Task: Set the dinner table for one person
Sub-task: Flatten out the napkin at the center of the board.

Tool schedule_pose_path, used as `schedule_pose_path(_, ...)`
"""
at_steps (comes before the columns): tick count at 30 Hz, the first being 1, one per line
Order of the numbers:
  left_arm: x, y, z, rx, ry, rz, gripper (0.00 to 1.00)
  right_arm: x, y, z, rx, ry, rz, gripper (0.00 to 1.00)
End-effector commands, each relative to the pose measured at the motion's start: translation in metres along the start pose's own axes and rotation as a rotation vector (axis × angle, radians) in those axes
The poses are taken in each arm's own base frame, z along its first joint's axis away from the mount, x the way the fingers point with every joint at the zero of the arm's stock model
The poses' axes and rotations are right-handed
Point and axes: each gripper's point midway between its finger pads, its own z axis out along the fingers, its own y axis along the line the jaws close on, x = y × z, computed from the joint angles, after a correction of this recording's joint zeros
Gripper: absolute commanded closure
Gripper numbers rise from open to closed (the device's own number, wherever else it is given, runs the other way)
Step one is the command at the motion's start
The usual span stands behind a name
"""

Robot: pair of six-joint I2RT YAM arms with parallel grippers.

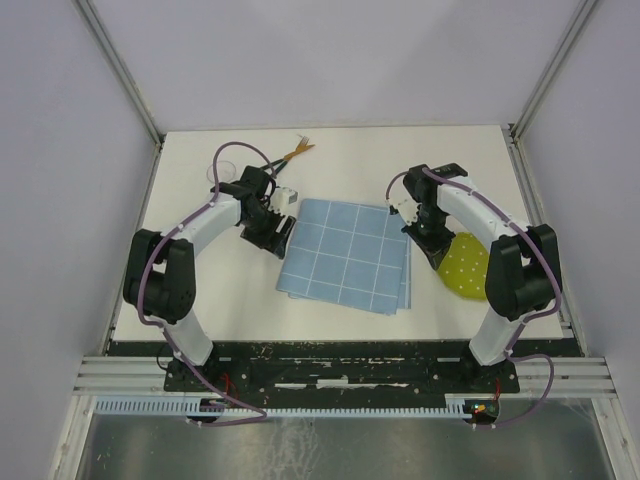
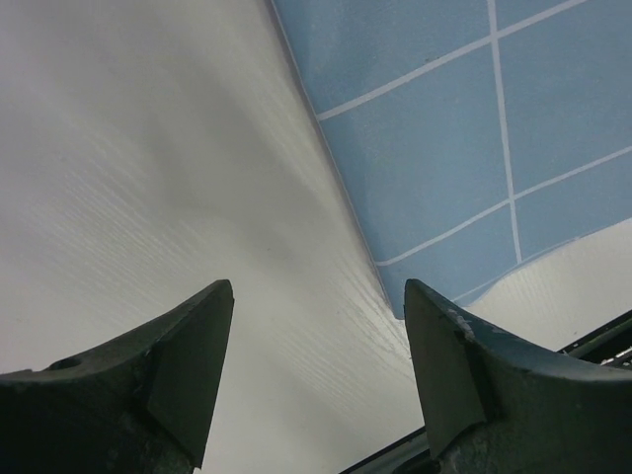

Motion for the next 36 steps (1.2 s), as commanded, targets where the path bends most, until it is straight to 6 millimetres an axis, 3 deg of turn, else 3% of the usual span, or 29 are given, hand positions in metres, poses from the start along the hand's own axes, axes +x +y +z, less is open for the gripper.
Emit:
schedule_pose_path(1, -0.013, -0.016, -0.003, 0.079, -0.031, -0.042, 0.24, 0.001, 0.001, -0.005, -0.007, -0.014, -0.003, 0.98)
schedule_pose_path(6, -0.009, -0.023, 0.003, 0.117, -0.010, -0.074, 0.25, 0.001, -0.002, -0.005, 0.003, -0.009, -0.002, 0.98)
schedule_pose_path(22, 0.030, -0.045, 0.024, 0.245, 0.109, -0.147, 0.28, 0.007, -0.008, -0.008, 0.025, -0.010, 0.011, 0.98)
schedule_pose_path(36, 0.039, -0.058, 0.045, 0.339, 0.175, -0.180, 0.31, 0.011, -0.016, -0.010, 0.041, -0.017, 0.037, 0.98)
